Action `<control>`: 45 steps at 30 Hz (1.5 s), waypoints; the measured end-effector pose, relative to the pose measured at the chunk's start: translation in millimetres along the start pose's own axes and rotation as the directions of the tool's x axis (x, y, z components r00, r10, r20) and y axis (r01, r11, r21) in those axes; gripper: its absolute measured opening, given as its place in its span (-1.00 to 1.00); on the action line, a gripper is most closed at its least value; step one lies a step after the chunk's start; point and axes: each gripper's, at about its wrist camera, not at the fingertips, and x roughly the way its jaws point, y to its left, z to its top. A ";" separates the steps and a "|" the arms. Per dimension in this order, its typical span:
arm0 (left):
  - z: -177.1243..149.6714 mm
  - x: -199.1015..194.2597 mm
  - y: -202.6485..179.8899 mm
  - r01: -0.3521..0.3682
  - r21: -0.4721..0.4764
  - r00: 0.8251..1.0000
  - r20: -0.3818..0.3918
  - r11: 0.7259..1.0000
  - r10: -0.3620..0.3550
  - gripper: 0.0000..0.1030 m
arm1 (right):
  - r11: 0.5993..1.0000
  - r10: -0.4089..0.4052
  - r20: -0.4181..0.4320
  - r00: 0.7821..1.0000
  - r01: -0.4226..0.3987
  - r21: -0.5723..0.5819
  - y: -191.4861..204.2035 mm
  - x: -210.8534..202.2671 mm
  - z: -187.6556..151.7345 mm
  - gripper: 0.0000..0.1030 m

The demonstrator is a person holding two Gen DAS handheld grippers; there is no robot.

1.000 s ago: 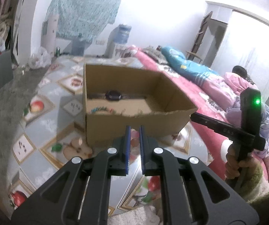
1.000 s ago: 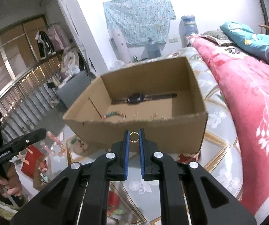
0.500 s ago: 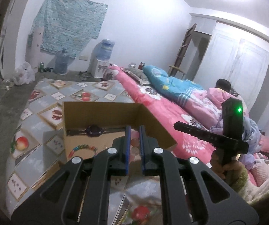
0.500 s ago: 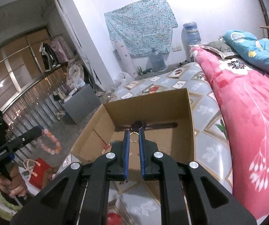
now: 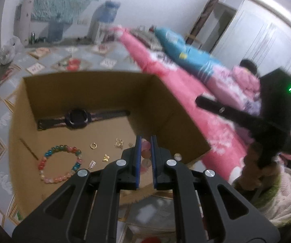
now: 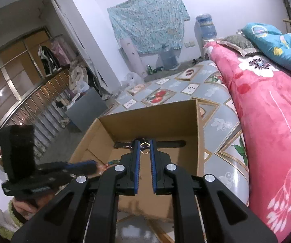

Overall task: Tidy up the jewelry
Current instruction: 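Lift the bracelet and earring and carry both grippers over the box, then open both grippers to drop the bracelet and earring into the box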

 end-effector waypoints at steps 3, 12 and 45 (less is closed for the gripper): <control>-1.6 30.8 1.7 -0.004 -0.001 0.997 -0.073 1.000 0.004 -0.84 | 1.000 -0.002 -0.021 1.000 0.002 0.010 -9.1 8.4 1.1 -0.81; -9.4 71.4 0.3 0.006 -0.025 0.986 -0.167 1.000 -0.010 -0.54 | 1.000 -0.002 -0.086 0.996 0.005 0.030 -26.5 26.7 3.5 -0.81; -34.4 -86.0 62.6 -0.230 -0.137 0.950 0.182 0.963 0.253 0.62 | 0.995 -0.034 -0.650 0.759 0.084 0.047 3.6 217.6 29.5 -0.52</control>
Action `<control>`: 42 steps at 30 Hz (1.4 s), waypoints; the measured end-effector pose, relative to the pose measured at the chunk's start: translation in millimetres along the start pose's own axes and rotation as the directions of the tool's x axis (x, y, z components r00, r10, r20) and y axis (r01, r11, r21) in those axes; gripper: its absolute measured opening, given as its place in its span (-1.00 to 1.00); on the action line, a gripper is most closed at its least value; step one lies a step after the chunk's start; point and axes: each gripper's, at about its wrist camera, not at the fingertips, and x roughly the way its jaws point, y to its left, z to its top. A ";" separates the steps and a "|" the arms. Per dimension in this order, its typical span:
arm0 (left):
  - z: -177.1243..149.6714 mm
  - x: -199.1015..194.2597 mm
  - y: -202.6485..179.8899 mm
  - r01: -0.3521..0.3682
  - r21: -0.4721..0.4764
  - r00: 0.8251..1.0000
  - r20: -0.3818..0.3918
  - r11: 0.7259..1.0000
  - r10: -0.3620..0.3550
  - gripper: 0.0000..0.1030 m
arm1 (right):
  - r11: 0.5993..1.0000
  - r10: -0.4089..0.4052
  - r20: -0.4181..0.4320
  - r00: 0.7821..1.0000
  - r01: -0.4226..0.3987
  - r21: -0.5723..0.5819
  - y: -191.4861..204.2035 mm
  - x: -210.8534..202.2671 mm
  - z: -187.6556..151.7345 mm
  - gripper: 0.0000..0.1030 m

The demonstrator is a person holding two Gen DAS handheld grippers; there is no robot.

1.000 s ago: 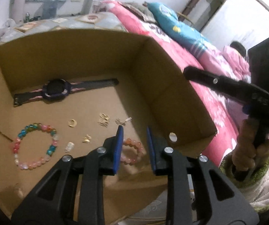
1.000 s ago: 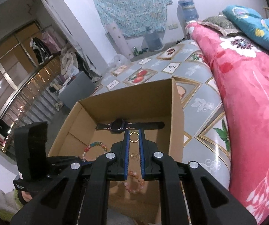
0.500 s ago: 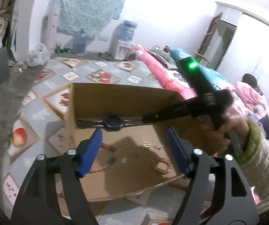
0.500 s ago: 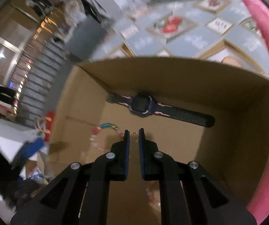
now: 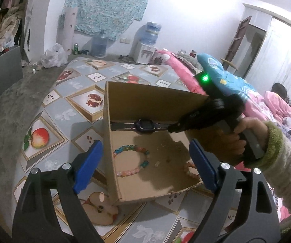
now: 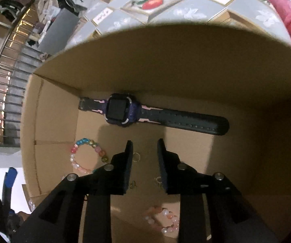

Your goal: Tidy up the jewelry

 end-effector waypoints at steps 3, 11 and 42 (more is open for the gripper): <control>-2.8 -0.8 1.6 -0.002 -0.001 1.000 -0.003 1.000 0.002 0.63 | 0.999 0.039 0.097 0.994 -0.039 -0.010 6.6 -35.9 -17.6 -0.51; -10.7 17.7 14.5 -0.030 -0.075 0.996 -0.090 0.997 0.023 0.65 | 0.999 0.037 0.461 0.887 -0.032 -0.019 -4.1 -152.1 -93.0 0.07; -52.4 -2.9 4.4 -0.035 -0.217 0.966 -0.259 0.976 -0.023 0.66 | 0.941 0.169 0.330 0.929 -0.251 0.226 -72.7 -107.2 -223.6 0.22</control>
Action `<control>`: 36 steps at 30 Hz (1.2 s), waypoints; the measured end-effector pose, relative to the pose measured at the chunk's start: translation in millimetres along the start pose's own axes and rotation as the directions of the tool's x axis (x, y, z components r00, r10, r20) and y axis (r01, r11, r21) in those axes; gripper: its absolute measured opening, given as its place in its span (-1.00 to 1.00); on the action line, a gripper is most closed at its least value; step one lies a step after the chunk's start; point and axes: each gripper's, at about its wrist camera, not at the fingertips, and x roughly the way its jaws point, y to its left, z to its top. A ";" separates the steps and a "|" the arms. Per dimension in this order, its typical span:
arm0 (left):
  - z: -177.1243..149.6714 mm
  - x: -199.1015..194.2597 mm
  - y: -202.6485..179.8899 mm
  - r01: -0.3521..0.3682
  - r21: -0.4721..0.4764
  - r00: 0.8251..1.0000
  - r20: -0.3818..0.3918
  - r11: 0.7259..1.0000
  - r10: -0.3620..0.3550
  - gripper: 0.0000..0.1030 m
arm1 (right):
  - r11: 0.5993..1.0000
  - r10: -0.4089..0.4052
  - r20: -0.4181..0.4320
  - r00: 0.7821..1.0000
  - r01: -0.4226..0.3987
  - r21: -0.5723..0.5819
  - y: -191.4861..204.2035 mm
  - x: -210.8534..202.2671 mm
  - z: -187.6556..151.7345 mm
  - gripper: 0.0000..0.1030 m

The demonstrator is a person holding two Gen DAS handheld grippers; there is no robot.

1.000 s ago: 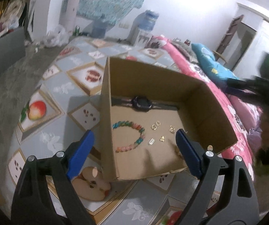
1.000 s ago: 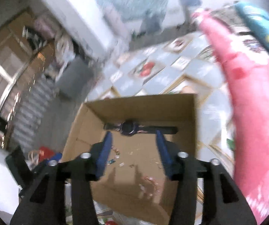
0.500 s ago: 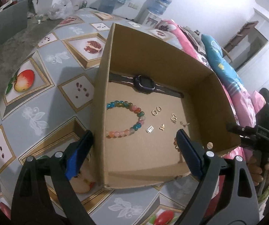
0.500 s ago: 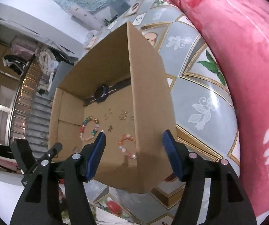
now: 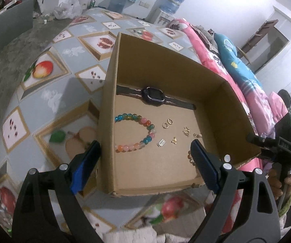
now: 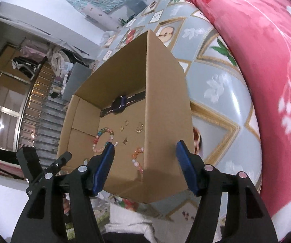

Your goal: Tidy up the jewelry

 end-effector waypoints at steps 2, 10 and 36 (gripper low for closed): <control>-8.2 -2.6 2.5 -0.001 -0.014 1.000 -0.006 1.000 0.000 0.66 | 1.000 0.002 0.001 1.000 -0.002 0.012 -2.9 0.1 -7.8 0.22; -25.8 -10.1 -1.8 -0.040 0.045 0.998 0.044 0.998 0.038 0.66 | 0.999 -0.014 0.023 1.000 0.013 0.039 -12.9 6.5 -21.9 0.22; -68.9 -112.1 -72.2 -0.313 0.101 0.863 0.447 0.944 0.238 0.84 | 0.844 -0.353 0.571 0.741 0.516 -0.148 87.0 -82.5 -115.6 0.87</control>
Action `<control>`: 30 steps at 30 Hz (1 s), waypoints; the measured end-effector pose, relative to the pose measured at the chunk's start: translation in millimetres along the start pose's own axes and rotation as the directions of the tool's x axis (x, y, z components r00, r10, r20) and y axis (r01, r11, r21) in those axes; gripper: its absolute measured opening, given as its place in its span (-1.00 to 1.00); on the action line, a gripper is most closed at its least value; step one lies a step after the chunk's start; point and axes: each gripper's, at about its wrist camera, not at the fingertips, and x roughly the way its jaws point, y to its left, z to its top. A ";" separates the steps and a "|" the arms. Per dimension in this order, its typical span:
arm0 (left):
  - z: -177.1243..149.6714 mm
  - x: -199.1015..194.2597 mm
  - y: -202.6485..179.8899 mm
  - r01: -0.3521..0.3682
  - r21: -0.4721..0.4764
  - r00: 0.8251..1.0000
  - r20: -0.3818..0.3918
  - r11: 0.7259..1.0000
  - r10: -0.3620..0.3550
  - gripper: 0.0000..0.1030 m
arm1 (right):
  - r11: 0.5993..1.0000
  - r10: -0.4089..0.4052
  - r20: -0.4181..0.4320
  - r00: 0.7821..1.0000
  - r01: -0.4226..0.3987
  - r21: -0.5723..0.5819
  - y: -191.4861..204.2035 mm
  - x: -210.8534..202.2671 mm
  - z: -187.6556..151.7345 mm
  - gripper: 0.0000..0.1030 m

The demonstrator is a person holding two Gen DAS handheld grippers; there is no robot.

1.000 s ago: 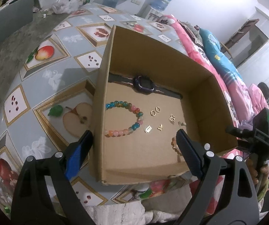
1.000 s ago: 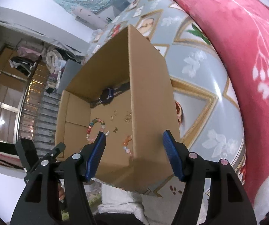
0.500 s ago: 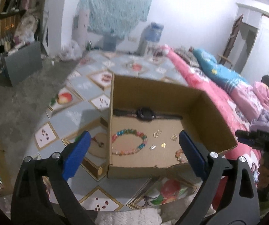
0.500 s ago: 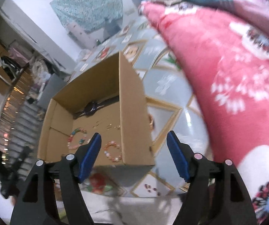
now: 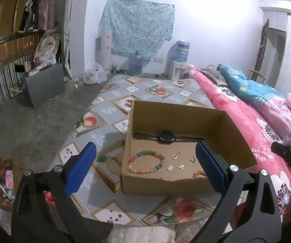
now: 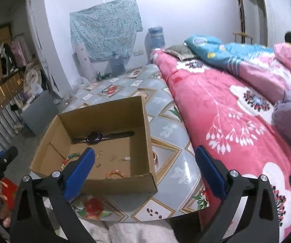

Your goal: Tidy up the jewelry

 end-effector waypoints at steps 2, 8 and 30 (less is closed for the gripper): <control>-2.9 -2.6 -2.3 -0.003 0.002 1.000 -0.003 1.000 0.003 0.84 | 0.999 -0.036 0.024 0.999 0.036 -0.031 9.3 -7.2 -3.9 0.87; -11.5 -5.5 -11.8 0.008 0.041 1.000 -0.007 0.999 -0.007 0.84 | 0.994 -0.070 0.088 0.994 0.077 -0.073 24.2 -24.9 -13.2 0.87; -57.6 48.6 -14.6 -0.100 0.009 0.958 -0.268 0.995 0.098 0.84 | 0.993 0.038 -0.181 0.983 -0.057 -0.105 41.4 32.9 -53.7 0.87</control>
